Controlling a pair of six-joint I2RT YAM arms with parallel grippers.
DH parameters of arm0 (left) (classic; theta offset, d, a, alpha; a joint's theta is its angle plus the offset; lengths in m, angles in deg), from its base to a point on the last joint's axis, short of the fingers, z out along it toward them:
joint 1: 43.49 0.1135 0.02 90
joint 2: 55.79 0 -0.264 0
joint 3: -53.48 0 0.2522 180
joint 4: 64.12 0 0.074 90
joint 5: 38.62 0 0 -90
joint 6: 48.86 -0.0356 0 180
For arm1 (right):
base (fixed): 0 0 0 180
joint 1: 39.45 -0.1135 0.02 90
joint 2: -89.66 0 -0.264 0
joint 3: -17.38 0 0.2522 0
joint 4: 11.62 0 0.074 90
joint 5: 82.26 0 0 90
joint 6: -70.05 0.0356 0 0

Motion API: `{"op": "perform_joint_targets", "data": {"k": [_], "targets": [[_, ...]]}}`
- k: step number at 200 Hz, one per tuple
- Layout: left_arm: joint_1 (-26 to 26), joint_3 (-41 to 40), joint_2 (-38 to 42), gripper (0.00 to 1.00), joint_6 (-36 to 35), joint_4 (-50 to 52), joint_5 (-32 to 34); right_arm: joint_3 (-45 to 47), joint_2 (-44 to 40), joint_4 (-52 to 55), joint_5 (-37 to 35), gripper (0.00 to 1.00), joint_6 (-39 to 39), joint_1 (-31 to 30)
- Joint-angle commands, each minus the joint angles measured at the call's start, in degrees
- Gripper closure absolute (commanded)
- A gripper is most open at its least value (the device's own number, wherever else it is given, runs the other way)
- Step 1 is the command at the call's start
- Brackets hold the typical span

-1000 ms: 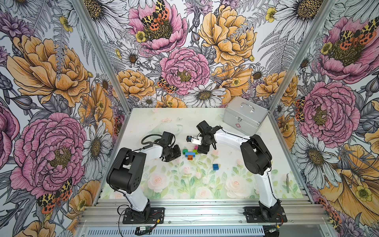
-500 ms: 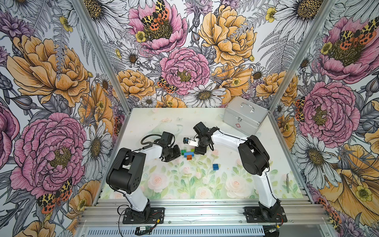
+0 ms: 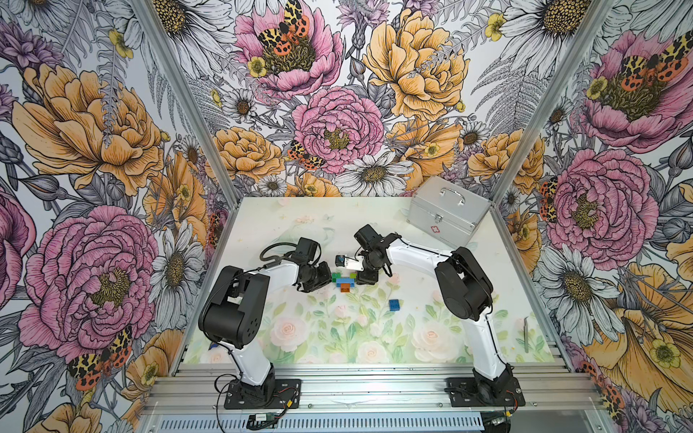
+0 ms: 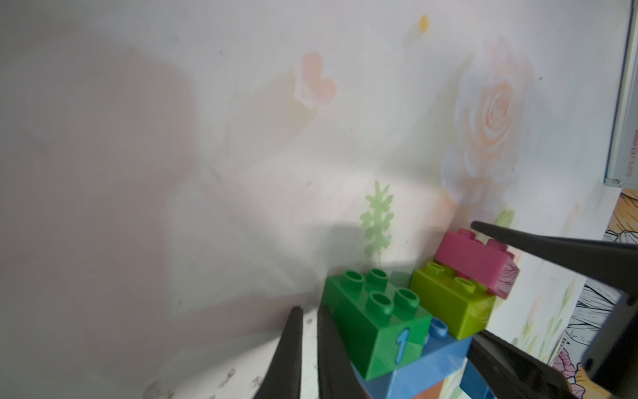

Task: Assemble the letter v with lego
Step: Assemble the lego brick with the lego brick.

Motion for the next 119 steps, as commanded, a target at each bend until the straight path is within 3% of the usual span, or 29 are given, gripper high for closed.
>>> {"op": "perform_joint_targets", "data": {"k": [1, 119], "targets": [[-0.3, 1.4, -1.2, 0.88, -1.2, 0.2, -0.6, 0.8, -0.7, 1.0, 1.2, 0.41, -0.9, -0.6], [0.3, 1.5, -1.4, 0.86, -1.3, 0.2, -0.7, -0.1, 0.0, 0.9, 1.2, 0.47, 0.6, -0.7]]}}
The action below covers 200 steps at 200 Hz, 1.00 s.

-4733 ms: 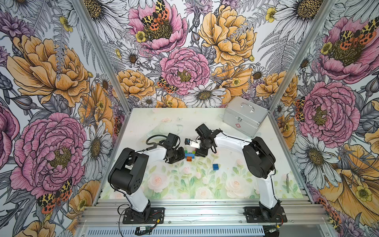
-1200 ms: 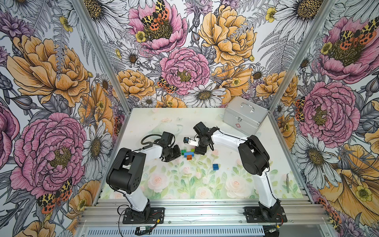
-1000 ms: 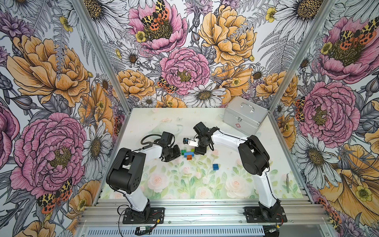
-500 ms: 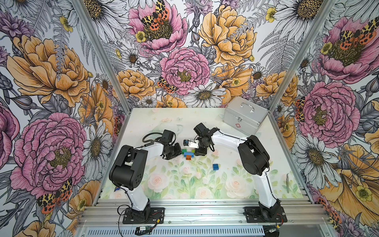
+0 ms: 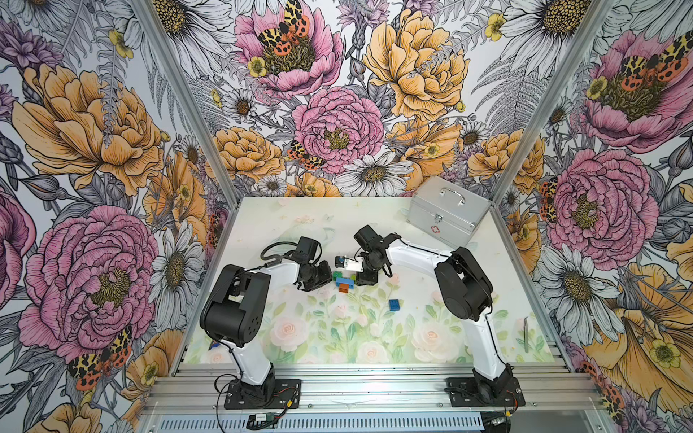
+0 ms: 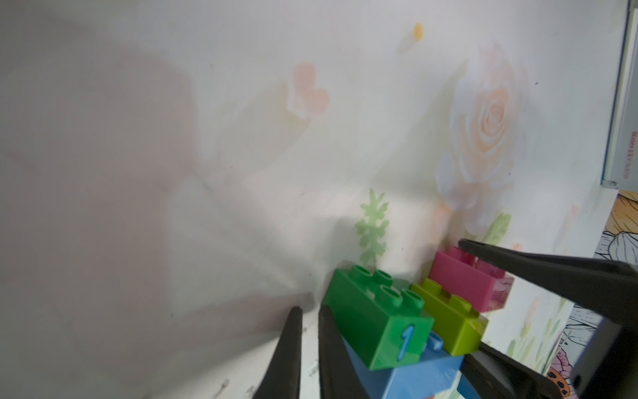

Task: Assemble the letter v with lego
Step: Assemble the lego brick with the lego brick.

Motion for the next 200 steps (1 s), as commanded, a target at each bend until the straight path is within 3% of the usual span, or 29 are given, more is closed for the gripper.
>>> {"op": "perform_joint_targets", "data": {"k": [1, 200], "targets": [[0.2, 0.8, -0.9, 0.86, -1.3, 0.2, -0.5, -0.2, 0.0, 0.3, -0.2, 0.48, 0.6, -0.4], [0.1, 0.0, 0.6, 0.85, -1.1, 0.2, -0.5, -0.4, 0.9, 0.5, 0.4, 0.55, 1.4, -0.2]]}}
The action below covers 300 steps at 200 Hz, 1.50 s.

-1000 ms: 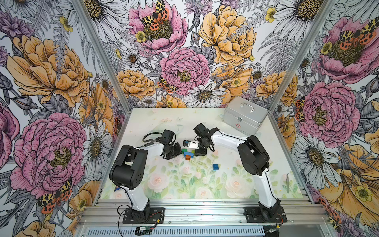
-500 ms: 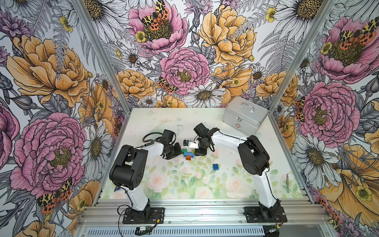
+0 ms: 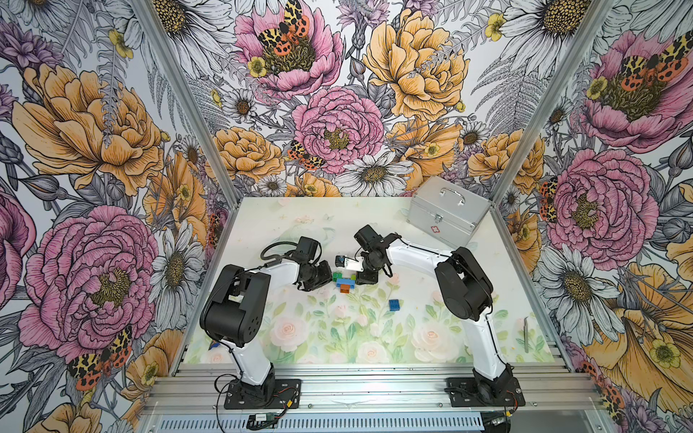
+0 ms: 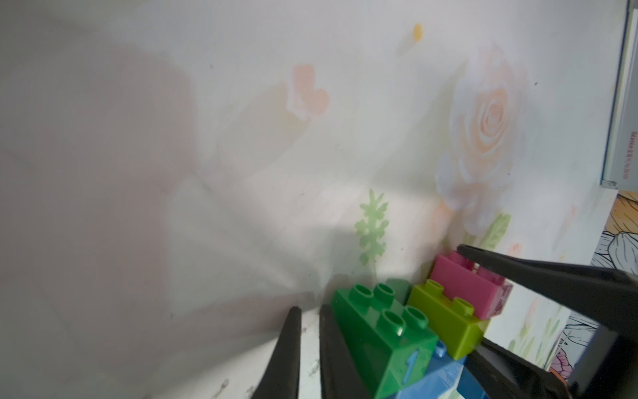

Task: Assemble the letter v with lego
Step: Assemble the lego brick with the lego brick, then pick up the lego brick from the center of the board.

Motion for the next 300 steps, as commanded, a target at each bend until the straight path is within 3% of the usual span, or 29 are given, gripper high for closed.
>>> {"op": "perform_joint_targets", "data": {"k": [1, 17, 46, 87, 137, 162, 173, 193, 202, 218, 235, 270, 300], "targets": [[0.1, 0.0, 0.6, 0.85, -1.2, 0.2, -0.5, -0.4, 0.9, 0.2, 0.4, 0.55, 0.2, -0.2], [0.2, -0.1, 0.7, 0.84, -1.2, 0.2, -0.5, -0.4, 0.9, 0.2, 0.4, 0.50, 0.2, -0.2], [0.2, -0.3, 1.1, 0.82, -1.3, 0.2, -0.5, -0.8, 0.9, 1.1, -0.3, 0.32, 0.2, -0.2], [0.8, -2.0, 3.4, 0.77, -1.2, 0.3, -1.0, -1.5, -1.3, 1.5, -3.0, 0.24, 1.6, 0.1], [2.4, -6.0, 9.5, 0.65, -1.3, 0.8, -2.0, 0.1, -10.4, 2.1, -7.2, 0.10, 10.6, 2.4], [3.3, -7.2, 11.8, 0.61, -1.2, 1.4, -2.9, 1.8, -13.8, 5.7, -20.7, 0.05, 23.7, 0.2], [3.9, -7.6, 12.9, 0.53, -1.1, 1.5, -3.0, 3.1, -15.6, 7.1, -23.8, 0.02, 35.0, -0.1], [5.2, -8.1, 15.2, 0.43, -0.9, 1.7, -3.3, 9.3, -20.7, 7.8, -24.8, 0.01, 54.9, -0.4], [5.9, -8.3, 16.3, 0.31, -0.6, 1.7, -3.3, 12.2, -22.2, 7.7, -24.2, 0.01, 64.6, -0.6], [7.3, -8.0, 18.0, 0.17, 0.1, 1.7, -3.2, 16.5, -23.0, 7.9, -22.9, 0.01, 74.5, -2.2], [8.4, -7.5, 20.0, 0.02, 0.8, 1.7, -3.0, 19.7, -22.9, 7.7, -23.3, 0.02, 78.6, -4.2], [9.2, -7.4, 22.9, 0.01, 1.8, 1.7, -2.7, 24.2, -22.5, 4.8, -19.4, 0.11, 80.7, -5.8], [9.2, -8.3, 23.9, 0.01, 2.6, 1.7, -2.9, 26.2, -23.2, 4.9, -20.1, 0.18, 84.2, -5.8]]}}
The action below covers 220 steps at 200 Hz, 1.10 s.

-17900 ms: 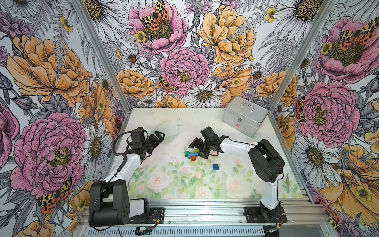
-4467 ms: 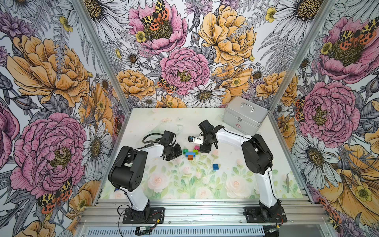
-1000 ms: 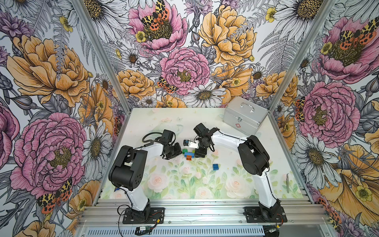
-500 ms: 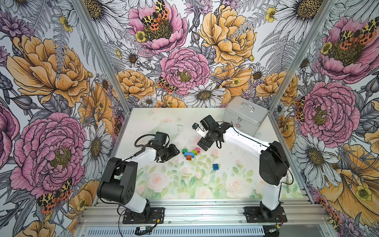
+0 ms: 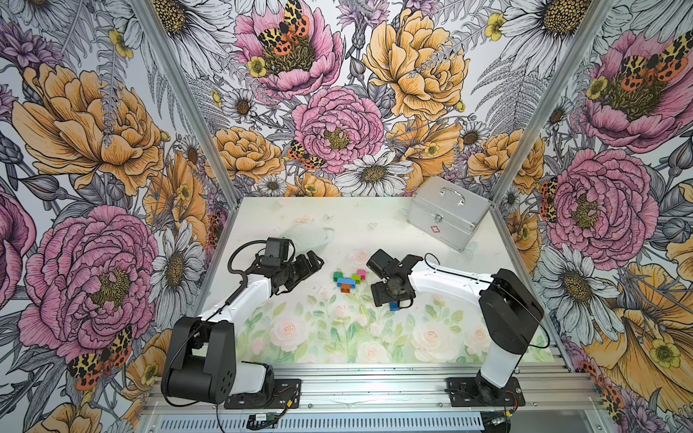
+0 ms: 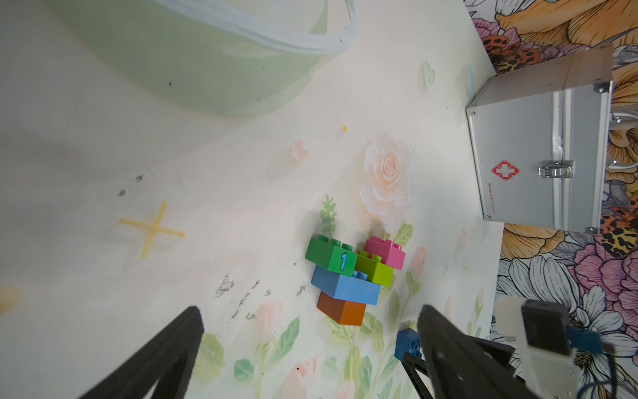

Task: Assemble the letter v with lego
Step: Pick up the lego brick from the center of the board.

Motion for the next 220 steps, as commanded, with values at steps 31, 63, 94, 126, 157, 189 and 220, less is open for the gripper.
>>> {"op": "perform_joint_targets", "data": {"k": [31, 63, 94, 126, 157, 189, 220], "targets": [[-0.2, -1.4, 2.3, 0.01, 1.3, -0.1, -0.2, 3.8, -0.8, -1.8, -0.5, 0.30, 9.7, 0.0], [-0.7, -0.9, 2.3, 0.01, 1.4, -0.1, 0.2, 3.5, 0.9, -2.4, 0.9, 0.52, 9.3, -0.3], [-1.3, 0.1, 2.4, 0.01, 2.2, -0.1, -0.8, 1.9, 0.2, -2.4, 0.7, 0.70, 8.5, -0.3], [-3.5, 1.5, 3.8, 0.01, 1.0, -0.1, -1.6, -2.5, -0.5, -2.7, -1.4, 0.78, 3.8, -0.3], [-6.6, 2.6, 5.0, 0.02, 0.6, -0.1, -3.5, -8.3, -1.6, -8.1, 1.7, 0.84, -3.1, 1.8], [-7.5, 4.4, 4.5, 0.02, 3.4, -0.7, -8.3, -9.7, -2.6, -23.0, 14.1, 0.88, -12.1, 4.3], [-6.9, 7.7, 3.7, 0.03, 5.6, -2.6, -14.4, -7.5, -3.6, -35.4, 29.5, 0.88, -29.2, 4.5]]}}
